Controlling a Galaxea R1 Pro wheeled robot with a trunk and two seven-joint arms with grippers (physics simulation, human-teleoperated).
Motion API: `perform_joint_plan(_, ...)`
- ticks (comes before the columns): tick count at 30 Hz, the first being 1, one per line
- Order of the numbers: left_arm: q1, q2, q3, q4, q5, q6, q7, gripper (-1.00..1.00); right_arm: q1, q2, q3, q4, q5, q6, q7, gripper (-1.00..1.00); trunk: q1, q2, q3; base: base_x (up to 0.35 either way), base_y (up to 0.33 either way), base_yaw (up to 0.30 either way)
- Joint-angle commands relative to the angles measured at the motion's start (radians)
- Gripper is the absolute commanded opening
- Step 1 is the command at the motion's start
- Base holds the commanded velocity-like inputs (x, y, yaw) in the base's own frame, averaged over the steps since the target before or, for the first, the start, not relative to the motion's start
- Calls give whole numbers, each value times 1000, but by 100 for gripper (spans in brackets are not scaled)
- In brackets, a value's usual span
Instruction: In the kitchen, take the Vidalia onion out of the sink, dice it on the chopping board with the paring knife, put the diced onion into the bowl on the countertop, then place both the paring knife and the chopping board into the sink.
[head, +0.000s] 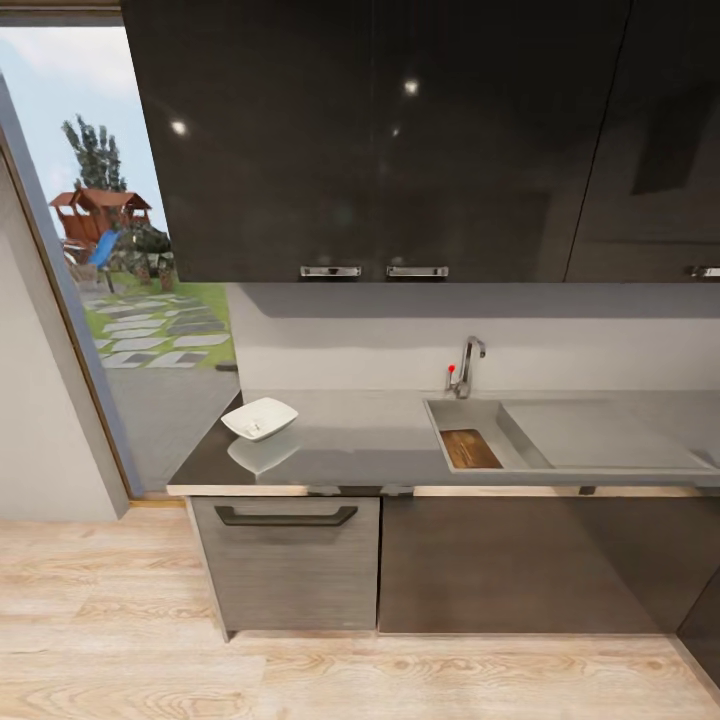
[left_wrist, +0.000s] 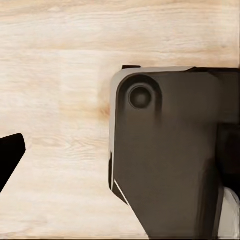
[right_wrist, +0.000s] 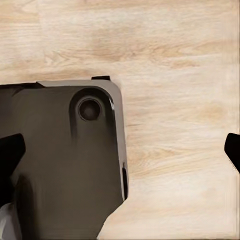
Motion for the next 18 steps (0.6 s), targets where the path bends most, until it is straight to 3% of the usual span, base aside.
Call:
perform_joint_plan(1, 1, -3, -8, 3, 9, 18, -3, 100, 0, -1, -10, -2, 1, -6, -12, 100, 0, -1, 0, 0, 0, 0)
perform_joint_plan(5, 3, -2, -8, 0, 8, 77, -6, 100, 0, 3, -10, -30, 0, -13, -31, 100, 0, -1, 0, 0, 0, 0)
perform_joint_plan(12, 3, -1, -5, -7, 5, 79, -7, 100, 0, 60, -10, -37, -5, -14, -32, 100, 0, -1, 0, 0, 0, 0)
perform_joint_plan(18, 3, 0, -7, -6, 5, 79, -7, 100, 0, 70, -9, -37, -2, -14, -32, 100, 0, -1, 0, 0, 0, 0)
